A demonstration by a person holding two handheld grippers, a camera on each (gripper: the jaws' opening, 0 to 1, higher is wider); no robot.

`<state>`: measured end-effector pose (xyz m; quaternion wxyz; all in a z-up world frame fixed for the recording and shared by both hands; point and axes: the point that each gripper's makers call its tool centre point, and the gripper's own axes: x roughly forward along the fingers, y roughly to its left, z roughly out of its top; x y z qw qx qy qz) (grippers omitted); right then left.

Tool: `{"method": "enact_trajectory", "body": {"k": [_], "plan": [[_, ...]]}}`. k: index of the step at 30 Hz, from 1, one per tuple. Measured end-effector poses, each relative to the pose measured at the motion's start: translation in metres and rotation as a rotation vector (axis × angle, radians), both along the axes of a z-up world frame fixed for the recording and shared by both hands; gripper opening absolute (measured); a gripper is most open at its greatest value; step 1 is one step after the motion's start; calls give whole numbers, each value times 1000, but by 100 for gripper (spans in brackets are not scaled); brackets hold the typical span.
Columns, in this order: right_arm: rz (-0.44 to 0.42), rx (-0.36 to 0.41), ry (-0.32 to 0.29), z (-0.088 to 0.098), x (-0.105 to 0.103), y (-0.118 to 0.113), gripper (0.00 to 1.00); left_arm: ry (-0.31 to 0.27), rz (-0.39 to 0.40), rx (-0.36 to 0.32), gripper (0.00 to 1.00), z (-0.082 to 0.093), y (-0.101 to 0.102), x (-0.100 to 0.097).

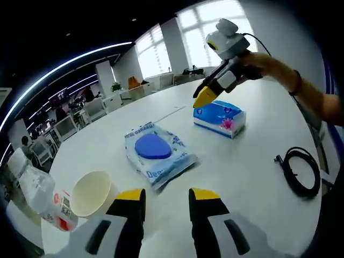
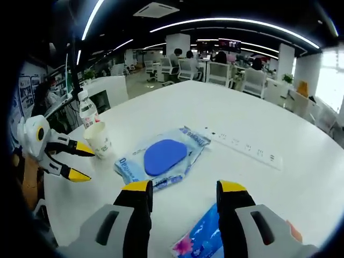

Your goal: Arrange the tabletop items into an orderly group along one side of the table until the central work area is clear of visible clutter.

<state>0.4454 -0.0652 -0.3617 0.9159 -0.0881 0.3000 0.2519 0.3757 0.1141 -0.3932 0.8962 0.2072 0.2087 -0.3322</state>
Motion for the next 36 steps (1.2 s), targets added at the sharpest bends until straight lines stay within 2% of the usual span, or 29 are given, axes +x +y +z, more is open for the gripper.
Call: {"method": "enact_trajectory", "body": {"k": [7,22,27,36], "plan": [[-12,43,21,-4,9,2,43,7,16,-6,31,-4,-1,7],[-15,18,42,-9,31,9,43,3,88,-20,30,-13,2,22],[-16,13,51,-13,36,11,42,18,94,-50,30,-16,-1,22],[-32,43,75,-18,39,13,41,30,111,-60,28,-22,0,26]]}}
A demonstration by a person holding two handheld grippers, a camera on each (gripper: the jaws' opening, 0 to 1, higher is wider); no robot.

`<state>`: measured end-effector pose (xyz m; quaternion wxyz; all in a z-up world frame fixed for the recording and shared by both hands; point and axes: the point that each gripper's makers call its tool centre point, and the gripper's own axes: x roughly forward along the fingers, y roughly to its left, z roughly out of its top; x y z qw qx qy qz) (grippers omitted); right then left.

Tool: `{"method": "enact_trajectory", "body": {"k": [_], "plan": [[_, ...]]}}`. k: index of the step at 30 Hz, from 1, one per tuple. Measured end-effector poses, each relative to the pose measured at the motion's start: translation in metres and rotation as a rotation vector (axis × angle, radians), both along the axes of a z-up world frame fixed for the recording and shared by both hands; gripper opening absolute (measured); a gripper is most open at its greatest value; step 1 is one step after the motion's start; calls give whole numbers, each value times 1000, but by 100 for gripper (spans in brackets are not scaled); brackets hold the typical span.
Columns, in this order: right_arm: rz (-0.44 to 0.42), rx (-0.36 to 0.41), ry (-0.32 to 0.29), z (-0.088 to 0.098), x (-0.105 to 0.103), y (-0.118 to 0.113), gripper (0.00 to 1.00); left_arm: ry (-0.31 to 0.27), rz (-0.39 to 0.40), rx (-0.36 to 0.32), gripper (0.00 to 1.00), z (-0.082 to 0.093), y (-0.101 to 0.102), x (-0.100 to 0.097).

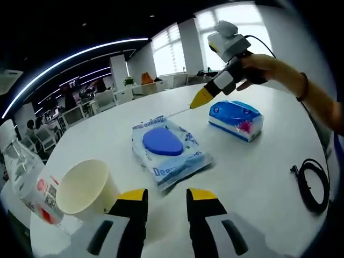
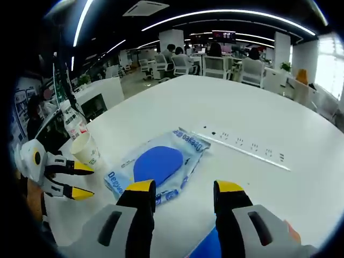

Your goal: Arrange the tabletop items into an orderly group along one side of the table until the central work area is clear of visible clutter.

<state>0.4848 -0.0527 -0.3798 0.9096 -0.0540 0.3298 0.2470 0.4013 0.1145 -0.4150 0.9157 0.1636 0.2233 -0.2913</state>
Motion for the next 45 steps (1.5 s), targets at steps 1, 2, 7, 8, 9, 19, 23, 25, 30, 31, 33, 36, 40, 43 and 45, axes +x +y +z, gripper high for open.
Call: {"method": "enact_trajectory", "body": {"k": [1,2,7,8,9,19,23,25,30,31,33,36,40,43,45], "plan": [[-3,4,3,0,1,0,41,1,-3,1,28,-1,-1,-1],[-5,4,6,-1,2,0,41,-1,-5,-1,28,0,-2,-1],[-20,-9,13,-2,9,1,40,-10,-11,4,28,2,-4,0],[-24,-12,15,-3,11,1,40,-11,-10,5,28,3,-4,0],[-28,-11,19,-3,13,1,40,-13,-7,5,28,4,-4,1],[-71,35,70,-8,30,9,40,-17,5,18,28,3,-3,7],[-82,17,79,-11,34,9,44,-25,5,0,28,4,-4,10],[-86,13,85,-12,37,9,43,-21,3,-8,29,5,-6,10],[-108,30,106,-15,45,10,42,-24,3,-17,29,5,-7,12],[-112,37,106,-15,47,11,42,-21,5,-18,30,4,-7,12],[-119,40,110,-18,49,12,42,-19,6,-13,30,3,-7,13],[-130,39,122,-24,54,13,41,-11,6,-12,30,1,-7,15],[-140,34,128,-32,57,14,40,-11,2,-24,30,1,-10,17],[-154,35,124,-34,60,15,39,-12,-4,-24,30,2,-12,17],[-154,43,131,-35,60,16,38,-13,-6,-32,30,3,-14,17]]}}
